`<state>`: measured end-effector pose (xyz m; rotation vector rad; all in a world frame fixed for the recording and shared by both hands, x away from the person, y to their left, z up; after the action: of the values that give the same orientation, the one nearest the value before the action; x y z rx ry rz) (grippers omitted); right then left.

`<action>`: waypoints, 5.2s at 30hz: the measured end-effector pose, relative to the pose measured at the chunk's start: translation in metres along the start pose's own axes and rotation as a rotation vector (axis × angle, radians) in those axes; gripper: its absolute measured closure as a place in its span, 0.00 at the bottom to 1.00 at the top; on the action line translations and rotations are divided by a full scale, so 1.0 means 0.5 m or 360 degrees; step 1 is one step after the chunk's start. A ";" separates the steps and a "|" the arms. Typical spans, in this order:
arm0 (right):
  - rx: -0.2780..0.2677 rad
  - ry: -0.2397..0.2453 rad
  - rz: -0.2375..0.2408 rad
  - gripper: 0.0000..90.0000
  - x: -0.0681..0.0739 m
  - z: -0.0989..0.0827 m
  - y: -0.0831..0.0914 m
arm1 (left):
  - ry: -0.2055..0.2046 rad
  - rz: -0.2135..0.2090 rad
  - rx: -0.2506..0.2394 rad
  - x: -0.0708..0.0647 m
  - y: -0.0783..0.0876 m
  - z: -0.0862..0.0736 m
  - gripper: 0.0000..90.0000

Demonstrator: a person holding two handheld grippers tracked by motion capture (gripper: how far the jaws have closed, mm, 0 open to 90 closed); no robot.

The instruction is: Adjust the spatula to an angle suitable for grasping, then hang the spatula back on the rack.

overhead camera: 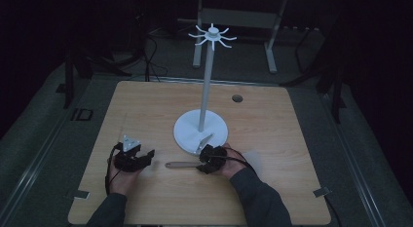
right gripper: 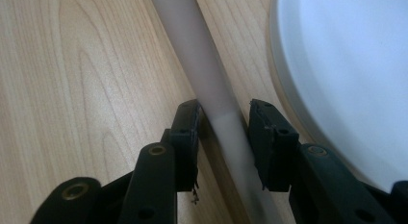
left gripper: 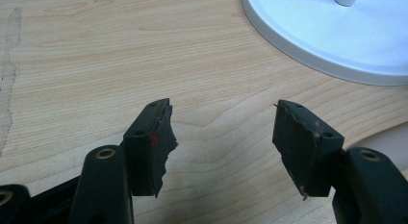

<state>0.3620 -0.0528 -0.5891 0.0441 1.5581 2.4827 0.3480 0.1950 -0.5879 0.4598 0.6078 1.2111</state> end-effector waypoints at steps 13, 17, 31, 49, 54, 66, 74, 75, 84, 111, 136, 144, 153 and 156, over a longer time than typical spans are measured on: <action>0.0115 -0.0014 0.0002 0.83 0.009 -0.013 0.016 | -0.0006 0.0003 0.0008 -0.002 -0.001 -0.001 0.44; 0.0144 0.0019 -0.0006 0.83 0.003 -0.011 0.012 | -0.0009 0.0002 0.0009 -0.002 -0.001 -0.001 0.44; 0.0244 0.0081 0.0044 0.84 -0.003 0.017 0.000 | -0.0013 0.0000 0.0012 -0.003 -0.002 -0.001 0.44; 0.0068 0.0116 -0.0066 0.84 -0.001 0.014 0.048 | -0.0007 0.0001 0.0003 -0.003 -0.003 0.001 0.44; -0.0008 0.0107 -0.0122 0.84 -0.006 0.012 0.072 | -0.0009 0.0002 0.0006 -0.003 -0.004 0.001 0.44; -0.0190 0.0017 -0.0252 0.84 -0.025 0.000 0.131 | -0.0007 0.0002 0.0002 -0.004 -0.003 0.001 0.44; -0.0291 -0.0049 -0.0350 0.84 -0.037 -0.012 0.166 | -0.0004 0.0005 -0.0004 -0.005 -0.004 0.001 0.44; -0.0308 -0.0060 -0.0364 0.84 -0.038 -0.013 0.169 | -0.0002 0.0005 -0.0002 -0.005 -0.004 0.001 0.44; -0.0398 -0.0109 -0.0467 0.84 -0.044 -0.024 0.204 | -0.0014 0.0004 0.0001 -0.006 -0.005 0.002 0.44; -0.0679 -0.0253 -0.0687 0.84 -0.067 -0.033 0.286 | -0.0016 0.0005 0.0000 -0.006 -0.004 0.002 0.44; -0.0867 -0.0276 -0.0762 0.84 -0.070 -0.012 0.329 | -0.0012 0.0004 -0.0002 -0.005 -0.003 0.002 0.44; -0.0922 -0.0297 -0.0764 0.84 -0.073 -0.007 0.339 | -0.0009 0.0005 -0.0004 -0.004 -0.003 0.003 0.44; -0.0955 -0.0304 -0.0784 0.84 -0.075 0.000 0.347 | -0.0004 0.0006 -0.0008 -0.004 -0.002 0.003 0.44; -0.0972 -0.0323 -0.0784 0.84 -0.077 0.001 0.350 | -0.0002 0.0006 -0.0009 -0.004 -0.002 0.003 0.44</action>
<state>0.3717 -0.1331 -0.4293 -0.1570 0.5914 2.3373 0.3493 0.1929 -0.5872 0.4573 0.6026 1.2154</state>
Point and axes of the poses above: each handheld gripper's, and its own axes: y roughly backward along the jaws, z roughly out of its top, x roughly to its left, the point moved 6 cm from there along -y, roughly forward along the jaws, and after that the axes turned 9 degrees about y, right-handed, at the moved point
